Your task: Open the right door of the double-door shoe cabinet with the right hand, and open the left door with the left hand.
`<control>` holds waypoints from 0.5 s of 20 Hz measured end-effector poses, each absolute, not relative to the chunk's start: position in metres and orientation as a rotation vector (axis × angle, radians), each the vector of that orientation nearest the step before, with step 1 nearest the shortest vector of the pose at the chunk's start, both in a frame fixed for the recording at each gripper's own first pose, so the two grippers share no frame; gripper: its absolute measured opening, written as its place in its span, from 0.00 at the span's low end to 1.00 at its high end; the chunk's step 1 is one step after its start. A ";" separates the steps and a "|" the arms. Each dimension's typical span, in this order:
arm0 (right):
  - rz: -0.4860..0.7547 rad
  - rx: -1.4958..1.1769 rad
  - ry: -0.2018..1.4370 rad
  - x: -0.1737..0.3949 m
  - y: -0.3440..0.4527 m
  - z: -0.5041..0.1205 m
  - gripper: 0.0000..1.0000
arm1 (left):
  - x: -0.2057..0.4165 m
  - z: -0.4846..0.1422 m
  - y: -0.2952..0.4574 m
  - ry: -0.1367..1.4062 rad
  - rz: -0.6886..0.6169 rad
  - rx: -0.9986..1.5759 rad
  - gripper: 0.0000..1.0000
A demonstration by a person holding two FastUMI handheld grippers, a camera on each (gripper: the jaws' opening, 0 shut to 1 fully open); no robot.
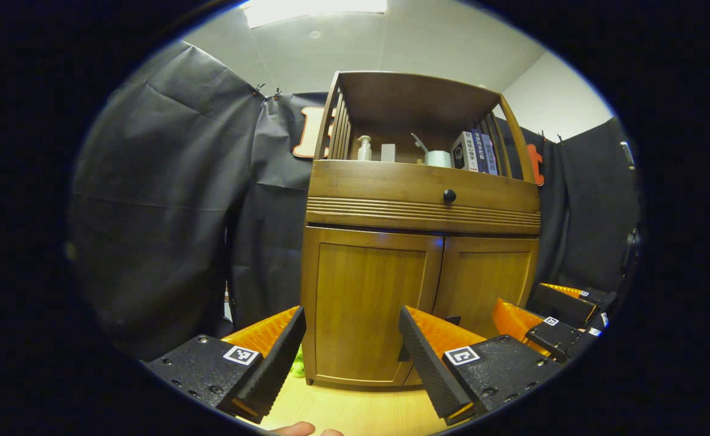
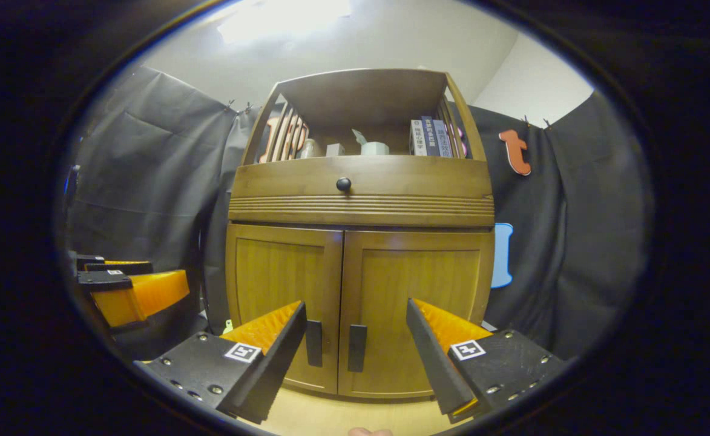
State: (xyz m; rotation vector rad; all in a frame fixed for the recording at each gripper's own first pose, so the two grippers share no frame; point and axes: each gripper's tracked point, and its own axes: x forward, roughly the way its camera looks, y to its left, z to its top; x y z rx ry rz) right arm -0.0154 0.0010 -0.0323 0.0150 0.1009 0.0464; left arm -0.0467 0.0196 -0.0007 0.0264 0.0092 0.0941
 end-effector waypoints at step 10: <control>0.071 -0.037 0.323 0.048 0.007 -0.129 0.98 | -0.080 0.005 0.081 0.005 0.263 0.052 0.92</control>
